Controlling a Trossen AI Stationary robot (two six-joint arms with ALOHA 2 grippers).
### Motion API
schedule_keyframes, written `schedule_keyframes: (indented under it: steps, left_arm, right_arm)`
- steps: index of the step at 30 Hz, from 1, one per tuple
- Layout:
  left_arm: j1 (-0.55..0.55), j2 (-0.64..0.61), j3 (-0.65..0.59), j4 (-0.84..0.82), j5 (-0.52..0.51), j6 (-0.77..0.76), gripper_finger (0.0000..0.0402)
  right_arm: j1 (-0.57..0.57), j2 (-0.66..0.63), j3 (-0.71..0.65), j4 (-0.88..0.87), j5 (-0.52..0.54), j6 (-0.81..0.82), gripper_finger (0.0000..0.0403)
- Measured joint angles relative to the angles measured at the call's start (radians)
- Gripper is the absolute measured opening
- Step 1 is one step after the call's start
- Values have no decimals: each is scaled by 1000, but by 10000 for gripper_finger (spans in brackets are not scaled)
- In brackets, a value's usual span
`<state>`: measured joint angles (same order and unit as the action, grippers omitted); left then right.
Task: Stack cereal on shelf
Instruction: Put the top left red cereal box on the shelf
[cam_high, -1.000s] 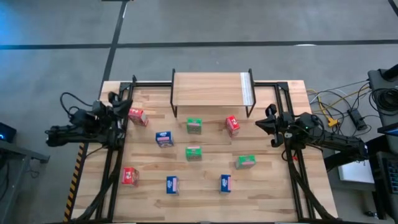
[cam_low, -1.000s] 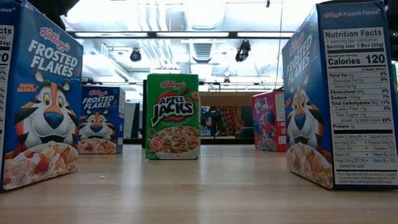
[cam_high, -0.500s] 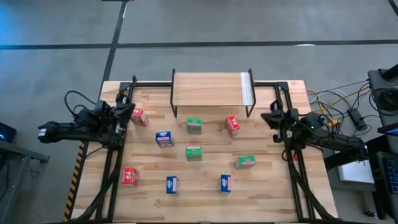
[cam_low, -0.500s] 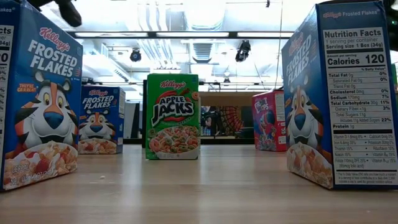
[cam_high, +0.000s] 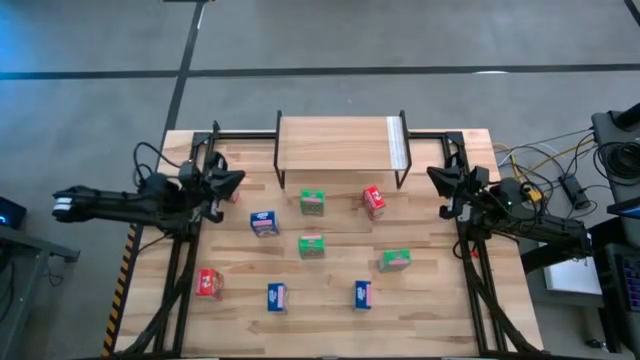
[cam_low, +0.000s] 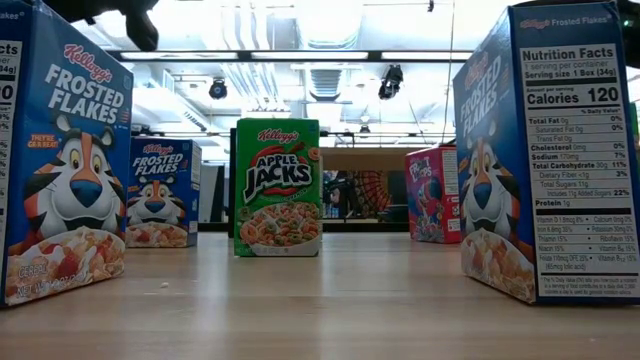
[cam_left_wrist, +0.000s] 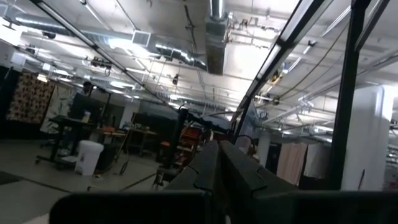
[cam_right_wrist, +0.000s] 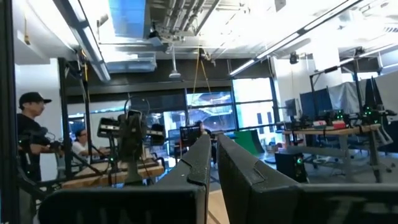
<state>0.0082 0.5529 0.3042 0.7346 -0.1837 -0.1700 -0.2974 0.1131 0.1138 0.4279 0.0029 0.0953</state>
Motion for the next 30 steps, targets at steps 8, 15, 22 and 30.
schedule_keyframes:
  steps: [8, 15, 22, 30]
  left_arm:
    - [0, 143, 94, -94, 0, 37, 0]
    - [0, 334, 240, -220, 0, 119, 0]
    - [0, 529, 419, -438, 0, 188, 0]
    - [0, 695, 628, -810, 0, 230, 0]
  right_arm:
    - [0, 0, 7, 0, 0, -3, 18]
    - [0, 0, 7, 1, 0, -18, 18]
    - [0, 0, 7, 2, 0, -24, 18]
    - [0, 0, 8, 6, 0, -35, 18]
